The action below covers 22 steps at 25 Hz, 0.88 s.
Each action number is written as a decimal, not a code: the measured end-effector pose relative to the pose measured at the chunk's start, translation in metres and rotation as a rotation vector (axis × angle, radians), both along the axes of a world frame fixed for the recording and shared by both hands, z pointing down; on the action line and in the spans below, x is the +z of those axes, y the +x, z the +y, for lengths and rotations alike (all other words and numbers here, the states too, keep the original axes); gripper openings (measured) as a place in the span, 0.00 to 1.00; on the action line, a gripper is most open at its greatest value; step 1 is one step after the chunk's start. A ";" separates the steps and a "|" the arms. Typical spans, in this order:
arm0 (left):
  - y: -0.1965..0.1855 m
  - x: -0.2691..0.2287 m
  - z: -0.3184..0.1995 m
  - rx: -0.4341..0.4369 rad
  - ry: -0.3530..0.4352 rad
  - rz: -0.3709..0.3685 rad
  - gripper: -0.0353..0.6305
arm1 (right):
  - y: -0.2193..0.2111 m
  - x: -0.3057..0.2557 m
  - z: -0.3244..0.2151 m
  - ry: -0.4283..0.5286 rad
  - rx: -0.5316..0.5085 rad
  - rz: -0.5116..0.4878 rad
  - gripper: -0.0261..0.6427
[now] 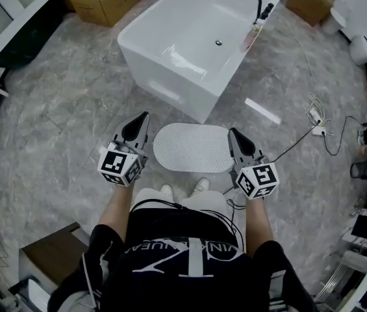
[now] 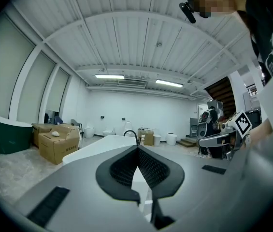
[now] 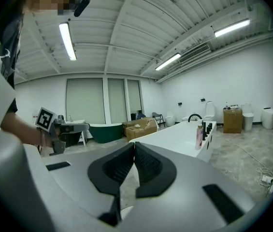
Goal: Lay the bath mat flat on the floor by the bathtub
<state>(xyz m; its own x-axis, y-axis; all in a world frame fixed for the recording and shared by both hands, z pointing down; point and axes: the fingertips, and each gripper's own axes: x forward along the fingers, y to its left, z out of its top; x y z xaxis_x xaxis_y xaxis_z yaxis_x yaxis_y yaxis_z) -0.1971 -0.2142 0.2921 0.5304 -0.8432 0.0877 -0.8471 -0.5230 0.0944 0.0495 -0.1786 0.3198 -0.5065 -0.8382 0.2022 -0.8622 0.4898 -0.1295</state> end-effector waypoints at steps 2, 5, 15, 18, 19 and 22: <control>-0.001 -0.010 0.003 -0.015 0.009 0.019 0.07 | 0.003 -0.009 0.003 0.010 0.002 0.003 0.08; 0.003 -0.022 0.008 -0.021 0.019 0.035 0.07 | 0.008 -0.021 0.007 0.025 0.004 -0.002 0.08; 0.012 -0.060 0.019 0.010 0.062 0.030 0.07 | 0.010 -0.057 0.018 0.065 -0.003 -0.021 0.08; 0.009 -0.066 0.018 0.003 0.063 0.031 0.07 | 0.010 -0.063 0.016 0.067 -0.004 -0.028 0.08; 0.008 -0.068 0.016 0.003 0.063 0.031 0.07 | 0.010 -0.065 0.014 0.068 -0.003 -0.030 0.08; 0.004 -0.070 0.012 0.007 0.064 0.024 0.07 | 0.008 -0.068 0.010 0.065 -0.001 -0.030 0.08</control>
<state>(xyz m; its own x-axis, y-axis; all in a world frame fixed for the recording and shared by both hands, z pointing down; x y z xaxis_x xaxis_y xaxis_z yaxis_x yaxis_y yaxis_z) -0.1926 -0.2026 0.2224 0.5378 -0.8428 0.0209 -0.8411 -0.5348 0.0804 0.0575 -0.1690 0.2519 -0.5126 -0.8483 0.1325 -0.8578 0.4991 -0.1229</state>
